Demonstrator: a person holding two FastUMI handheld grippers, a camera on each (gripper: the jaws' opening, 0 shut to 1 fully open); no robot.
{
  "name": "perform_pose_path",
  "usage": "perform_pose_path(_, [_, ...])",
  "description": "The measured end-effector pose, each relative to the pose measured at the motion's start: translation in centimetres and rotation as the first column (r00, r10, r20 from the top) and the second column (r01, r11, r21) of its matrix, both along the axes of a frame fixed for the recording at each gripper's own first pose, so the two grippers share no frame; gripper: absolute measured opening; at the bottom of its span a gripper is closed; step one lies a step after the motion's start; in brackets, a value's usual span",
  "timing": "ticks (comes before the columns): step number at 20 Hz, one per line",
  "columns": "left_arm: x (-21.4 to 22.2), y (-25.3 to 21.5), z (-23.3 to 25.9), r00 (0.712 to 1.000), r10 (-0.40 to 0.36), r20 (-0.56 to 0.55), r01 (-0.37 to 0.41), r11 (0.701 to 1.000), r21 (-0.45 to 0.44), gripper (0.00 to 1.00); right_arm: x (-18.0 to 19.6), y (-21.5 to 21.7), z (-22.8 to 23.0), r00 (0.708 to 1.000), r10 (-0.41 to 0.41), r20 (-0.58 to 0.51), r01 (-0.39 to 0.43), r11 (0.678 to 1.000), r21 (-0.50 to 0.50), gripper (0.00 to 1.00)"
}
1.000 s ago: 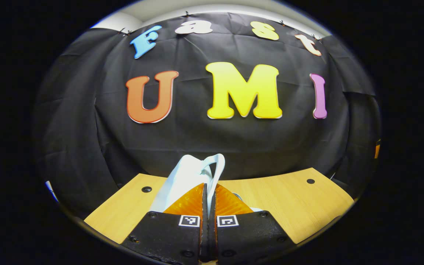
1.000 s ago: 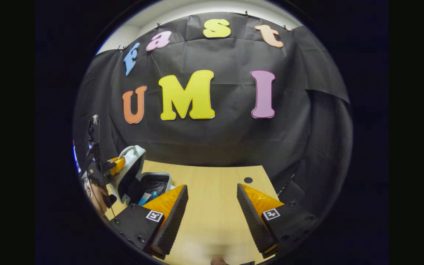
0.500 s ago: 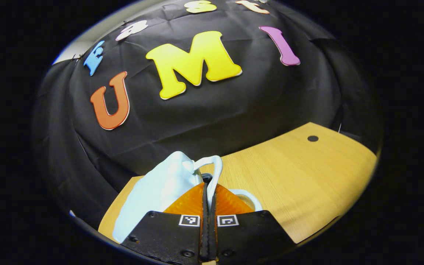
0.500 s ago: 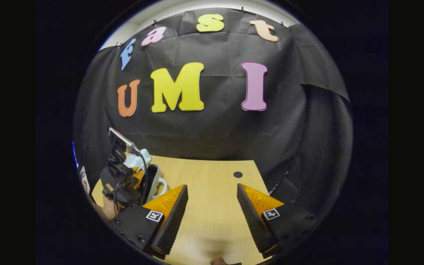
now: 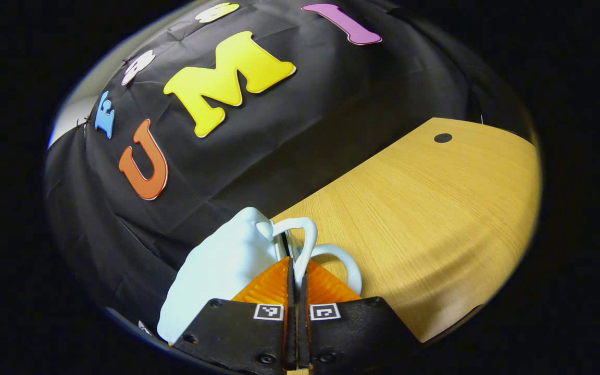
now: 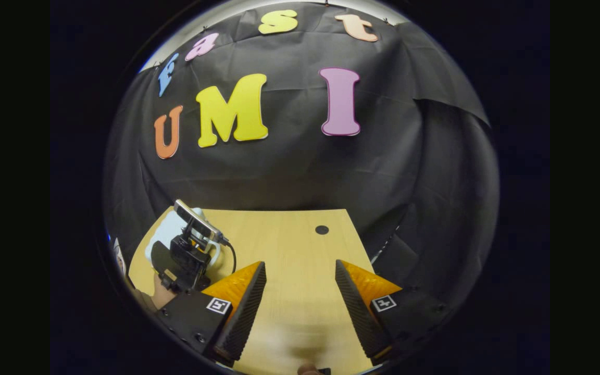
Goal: First open the suitcase, pack the skin care products into it, and then close the suitcase.
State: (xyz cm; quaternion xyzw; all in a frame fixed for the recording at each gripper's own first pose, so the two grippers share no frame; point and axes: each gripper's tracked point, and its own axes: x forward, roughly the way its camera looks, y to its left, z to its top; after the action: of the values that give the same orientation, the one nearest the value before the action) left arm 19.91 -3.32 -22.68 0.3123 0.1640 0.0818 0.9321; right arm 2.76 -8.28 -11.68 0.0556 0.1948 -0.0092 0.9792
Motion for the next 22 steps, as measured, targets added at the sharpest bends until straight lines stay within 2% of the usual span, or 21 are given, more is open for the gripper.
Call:
perform_pose_path(5, [0.5, -0.6, -1.1, 0.998, 0.032, -0.050, -0.026, 0.992, 0.127, 0.14, 0.1, -1.1, 1.8, 0.999, -0.021, 0.032, 0.021, 0.999, 0.024, 0.77])
perform_pose_path(7, [0.4, -1.2, -2.1, 0.998, 0.015, -0.067, -0.010, 0.997, 0.076, 0.22, -0.1, -1.3, 2.9, 0.998, -0.023, 0.058, 0.022, 0.999, 0.026, 0.77])
perform_pose_path(8, [0.3, -1.4, -1.7, 0.997, 0.003, -0.074, 0.001, 0.999, 0.052, 0.33, -0.1, -1.4, 3.4, 0.997, -0.026, 0.069, 0.025, 0.999, 0.024, 0.77])
perform_pose_path(11, [0.1, -1.8, -0.7, 0.997, -0.034, -0.074, 0.034, 0.999, -0.003, 0.43, 0.1, -1.1, 4.6, 0.995, -0.033, 0.089, 0.031, 0.999, 0.020, 0.79])
perform_pose_path(14, [-0.9, -2.4, 3.5, 0.997, -0.082, 0.016, 0.082, 0.996, -0.042, 0.75, 0.1, -0.4, 5.6, 0.993, -0.038, 0.110, 0.038, 0.999, 0.008, 0.79])
perform_pose_path(16, [-2.4, -2.9, 6.8, 0.992, -0.105, 0.071, 0.112, 0.987, -0.113, 0.89, 0.3, 0.4, 6.3, 0.991, -0.040, 0.130, 0.041, 0.999, -0.008, 0.79])
perform_pose_path(18, [-4.7, -2.9, 10.4, 0.987, -0.115, 0.111, 0.134, 0.974, -0.182, 0.97, 0.1, 1.9, 7.7, 0.985, -0.037, 0.167, 0.041, 0.999, -0.017, 0.77])
perform_pose_path(22, [-10.1, -1.7, 17.0, 0.972, -0.135, 0.190, 0.185, 0.943, -0.276, 0.98, -0.5, 5.2, 10.1, 0.969, -0.027, 0.247, 0.037, 0.999, -0.037, 0.79])
